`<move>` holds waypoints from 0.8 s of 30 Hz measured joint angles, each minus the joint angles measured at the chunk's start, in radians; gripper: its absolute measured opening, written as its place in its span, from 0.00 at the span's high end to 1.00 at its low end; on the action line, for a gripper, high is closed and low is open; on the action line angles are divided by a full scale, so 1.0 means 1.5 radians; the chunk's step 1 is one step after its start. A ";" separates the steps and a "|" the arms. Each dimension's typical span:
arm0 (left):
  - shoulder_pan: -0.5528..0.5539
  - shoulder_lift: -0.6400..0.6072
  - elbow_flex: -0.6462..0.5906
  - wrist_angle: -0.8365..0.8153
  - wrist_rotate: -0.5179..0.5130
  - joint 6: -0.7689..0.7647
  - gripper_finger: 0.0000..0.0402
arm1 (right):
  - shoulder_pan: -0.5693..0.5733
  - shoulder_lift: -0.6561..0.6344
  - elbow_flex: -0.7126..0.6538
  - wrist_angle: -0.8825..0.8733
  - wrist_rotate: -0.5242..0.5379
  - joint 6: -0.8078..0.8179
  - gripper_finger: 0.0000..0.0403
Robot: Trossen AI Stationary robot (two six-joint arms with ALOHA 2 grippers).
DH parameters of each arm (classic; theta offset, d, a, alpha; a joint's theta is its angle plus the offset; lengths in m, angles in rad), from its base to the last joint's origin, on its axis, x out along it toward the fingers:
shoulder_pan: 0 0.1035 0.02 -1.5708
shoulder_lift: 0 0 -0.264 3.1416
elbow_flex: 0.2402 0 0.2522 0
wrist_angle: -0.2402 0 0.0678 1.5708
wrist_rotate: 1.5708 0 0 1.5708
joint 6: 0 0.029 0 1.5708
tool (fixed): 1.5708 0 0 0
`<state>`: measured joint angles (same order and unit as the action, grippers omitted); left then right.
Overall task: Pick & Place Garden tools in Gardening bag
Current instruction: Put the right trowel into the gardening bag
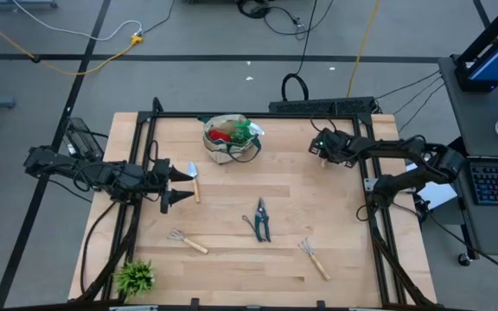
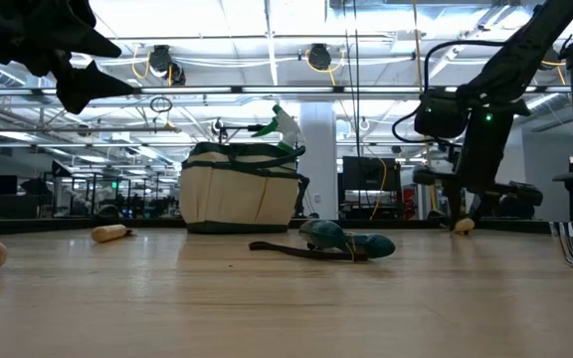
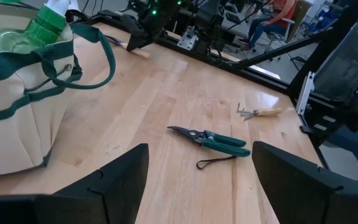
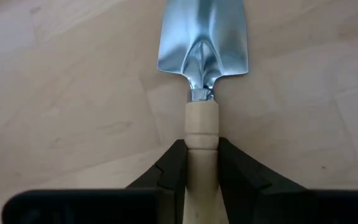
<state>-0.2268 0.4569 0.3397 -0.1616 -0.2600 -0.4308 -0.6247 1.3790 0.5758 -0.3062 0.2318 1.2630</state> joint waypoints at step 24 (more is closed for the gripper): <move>0.000 0.001 0.000 0.065 -0.004 -0.154 0.27 | 0.056 -0.249 -0.002 0.237 0.020 -0.291 0.85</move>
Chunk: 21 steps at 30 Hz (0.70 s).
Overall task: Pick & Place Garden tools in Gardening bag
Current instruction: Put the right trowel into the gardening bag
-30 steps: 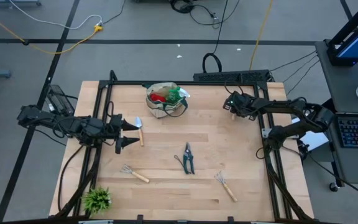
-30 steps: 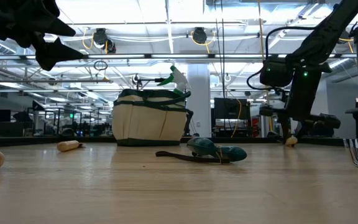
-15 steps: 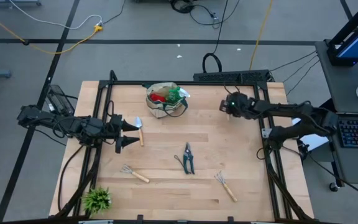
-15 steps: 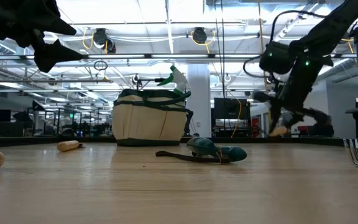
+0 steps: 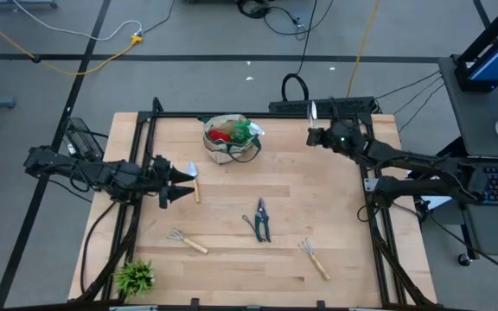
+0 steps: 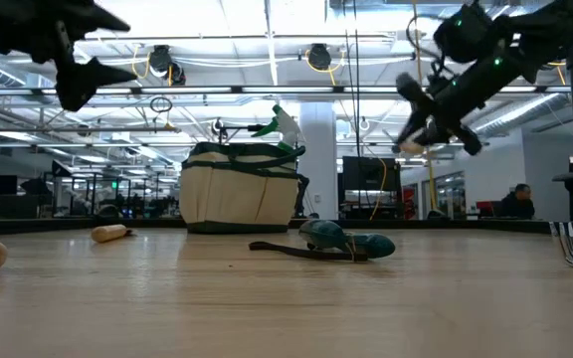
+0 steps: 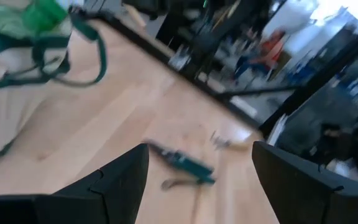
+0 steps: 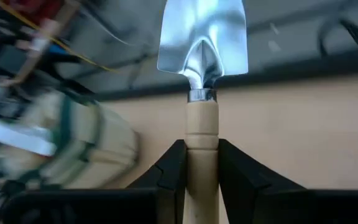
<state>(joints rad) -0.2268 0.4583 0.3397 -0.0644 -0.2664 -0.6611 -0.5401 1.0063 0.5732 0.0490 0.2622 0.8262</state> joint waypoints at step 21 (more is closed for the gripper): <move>0.000 0.133 0.000 0.337 -0.184 -0.155 0.27 | 0.071 -0.024 0.002 0.348 -0.110 -0.518 0.85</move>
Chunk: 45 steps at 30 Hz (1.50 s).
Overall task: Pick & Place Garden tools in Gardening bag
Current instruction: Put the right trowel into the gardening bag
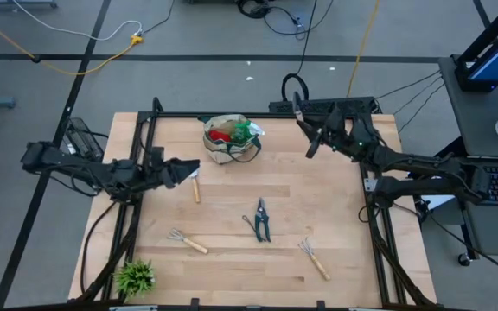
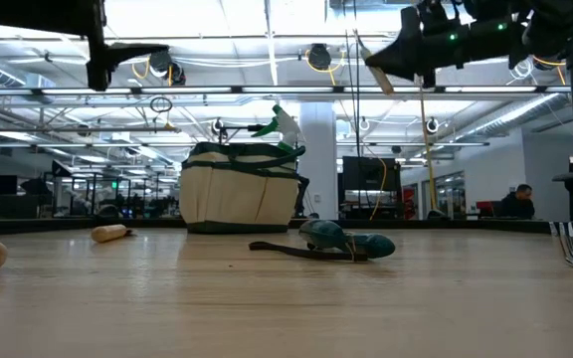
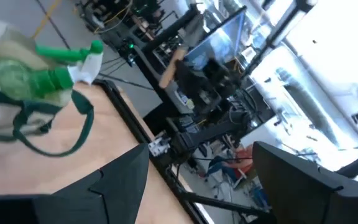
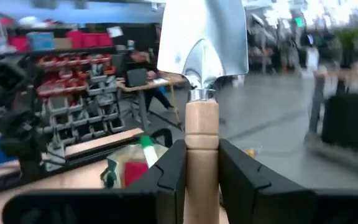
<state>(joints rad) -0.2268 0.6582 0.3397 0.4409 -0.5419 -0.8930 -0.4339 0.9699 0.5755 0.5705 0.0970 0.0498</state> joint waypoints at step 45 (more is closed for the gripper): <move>0.045 0.289 0.249 0.106 0.099 -0.085 0.27 | 0.249 0.097 0.190 -0.227 -0.167 -0.915 0.85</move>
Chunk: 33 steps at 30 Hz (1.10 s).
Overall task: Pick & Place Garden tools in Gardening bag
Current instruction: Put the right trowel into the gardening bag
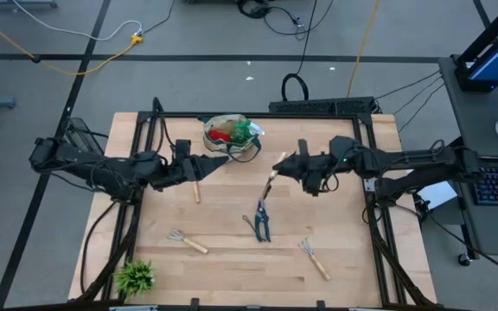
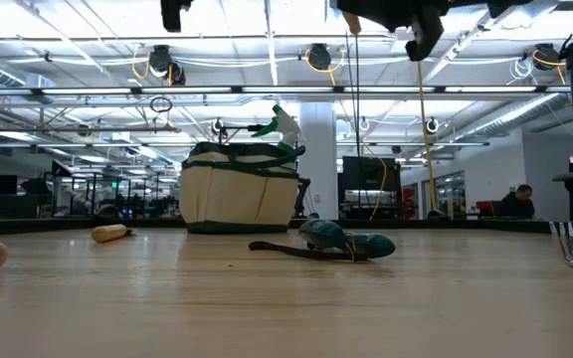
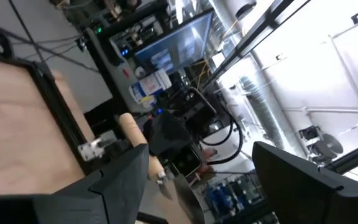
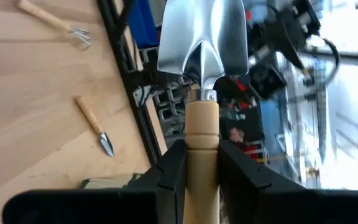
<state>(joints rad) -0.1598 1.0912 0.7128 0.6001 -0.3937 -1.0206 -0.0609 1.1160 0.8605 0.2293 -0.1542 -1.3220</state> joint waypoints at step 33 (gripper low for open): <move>0.105 0.003 0.000 -0.209 0.288 -0.066 0.27 | 0.156 0.314 0.210 0.007 0.143 -0.350 0.85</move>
<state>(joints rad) -0.0022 1.0950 0.7128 0.2872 0.0380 -1.1197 0.1726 1.5871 1.1758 0.2394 0.0600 -1.8476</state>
